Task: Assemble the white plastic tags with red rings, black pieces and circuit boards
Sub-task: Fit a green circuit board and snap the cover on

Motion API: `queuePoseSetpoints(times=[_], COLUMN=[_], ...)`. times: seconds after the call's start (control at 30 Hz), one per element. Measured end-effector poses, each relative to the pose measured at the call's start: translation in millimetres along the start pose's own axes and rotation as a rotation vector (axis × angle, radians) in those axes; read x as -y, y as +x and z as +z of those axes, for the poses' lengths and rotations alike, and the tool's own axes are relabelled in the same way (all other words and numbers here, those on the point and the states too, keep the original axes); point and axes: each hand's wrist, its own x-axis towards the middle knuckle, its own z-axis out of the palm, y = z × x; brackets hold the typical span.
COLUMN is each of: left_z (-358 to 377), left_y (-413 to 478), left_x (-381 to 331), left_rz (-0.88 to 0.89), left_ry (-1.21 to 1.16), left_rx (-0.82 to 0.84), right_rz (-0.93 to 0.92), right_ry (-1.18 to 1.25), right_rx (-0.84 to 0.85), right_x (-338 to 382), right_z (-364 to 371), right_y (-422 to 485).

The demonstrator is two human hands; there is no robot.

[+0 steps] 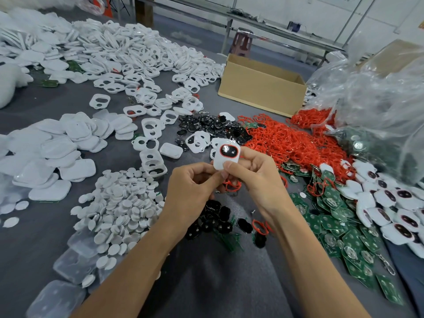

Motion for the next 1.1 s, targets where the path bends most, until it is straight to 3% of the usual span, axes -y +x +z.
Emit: queuePoseSetpoints(times=[0.2, 0.6, 0.87, 1.1], left_z=[2.7, 0.4, 1.2, -3.7], left_y=[-0.4, -0.4, 0.4, 0.1], left_x=[0.4, -0.9, -3.3, -4.3], left_rz=[-0.011, -0.01, -0.017, -0.004], left_ry=[0.003, -0.039, -0.129, -0.108], left_rx=[0.008, -0.002, -0.071, -0.109], right_rz=[-0.02, 0.009, -0.018, -0.057], right_ry=[0.006, 0.082, 0.116, 0.005], right_rx=[-0.031, 0.079, 0.025, -0.066], right_x=[-3.1, -1.0, 11.1, 50.3], right_z=[-0.5, -6.7, -6.5, 0.9], right_y=[1.0, 1.2, 1.2, -15.2])
